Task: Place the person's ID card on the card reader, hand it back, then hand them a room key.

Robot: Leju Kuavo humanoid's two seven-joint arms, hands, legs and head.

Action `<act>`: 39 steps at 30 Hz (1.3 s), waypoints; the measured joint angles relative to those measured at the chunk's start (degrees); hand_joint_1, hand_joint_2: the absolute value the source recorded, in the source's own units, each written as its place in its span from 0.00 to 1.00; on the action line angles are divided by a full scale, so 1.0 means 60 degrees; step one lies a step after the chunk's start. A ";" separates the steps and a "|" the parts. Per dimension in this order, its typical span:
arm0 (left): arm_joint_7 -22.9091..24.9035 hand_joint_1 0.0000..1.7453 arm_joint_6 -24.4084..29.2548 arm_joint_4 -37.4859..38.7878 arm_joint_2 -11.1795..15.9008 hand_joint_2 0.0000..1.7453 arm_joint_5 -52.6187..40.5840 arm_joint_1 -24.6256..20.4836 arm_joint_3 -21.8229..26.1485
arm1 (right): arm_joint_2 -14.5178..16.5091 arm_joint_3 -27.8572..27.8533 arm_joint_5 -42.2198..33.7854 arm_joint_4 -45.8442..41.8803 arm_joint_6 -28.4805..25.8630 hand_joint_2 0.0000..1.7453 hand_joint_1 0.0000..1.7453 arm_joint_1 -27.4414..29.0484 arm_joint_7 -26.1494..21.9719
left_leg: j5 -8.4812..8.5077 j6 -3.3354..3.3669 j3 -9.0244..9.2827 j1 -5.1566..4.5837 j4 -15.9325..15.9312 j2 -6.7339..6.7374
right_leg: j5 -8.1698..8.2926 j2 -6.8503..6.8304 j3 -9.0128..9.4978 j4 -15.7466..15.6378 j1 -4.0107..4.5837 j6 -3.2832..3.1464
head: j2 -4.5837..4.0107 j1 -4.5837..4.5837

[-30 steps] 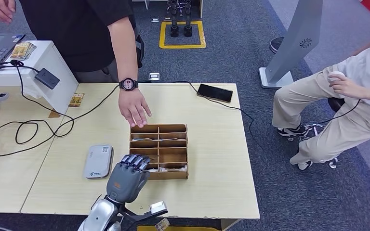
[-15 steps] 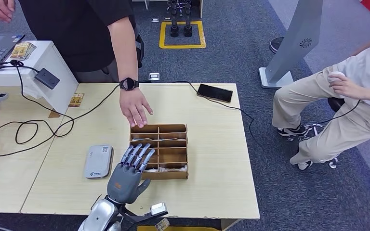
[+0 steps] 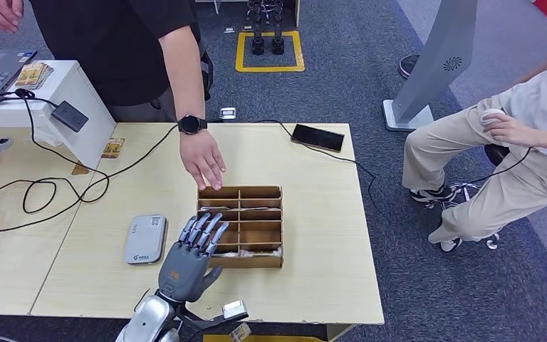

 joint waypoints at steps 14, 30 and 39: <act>0.2102 0.10 0.0000 0.0002 0.0158 1.00 -0.0359 -0.0006 -0.0135 | -0.0007 0.0046 0.0000 0.0003 -0.0007 1.00 0.00 -0.0004 0.0045 | 0.0000 0.0000 0.0001 0.0000 0.0000 -0.0001 | 0.0000 0.0000 -0.0001 0.0000 0.0000 0.0000 | 0.0000 0.0001; 0.1883 1.00 0.0000 0.0002 0.0586 1.00 -0.0224 -0.0025 -0.0740 | -0.0007 0.0063 0.0000 0.0003 0.0021 1.00 0.00 -0.0001 0.0067 | 0.0001 0.0001 0.0001 0.0000 0.0000 0.0000 | 0.0000 0.0001 0.0000 0.0000 0.0000 0.0000 | 0.0000 0.0001; 0.0407 1.00 0.0000 0.0003 0.0571 1.00 0.0260 -0.0010 -0.0679 | -0.0018 0.0130 0.0000 0.0003 0.0019 1.00 0.00 -0.0001 0.0053 | -0.0001 0.0002 -0.0001 0.0000 0.0000 0.0000 | -0.0001 0.0000 0.0000 0.0000 0.0000 0.0001 | 0.0000 0.0001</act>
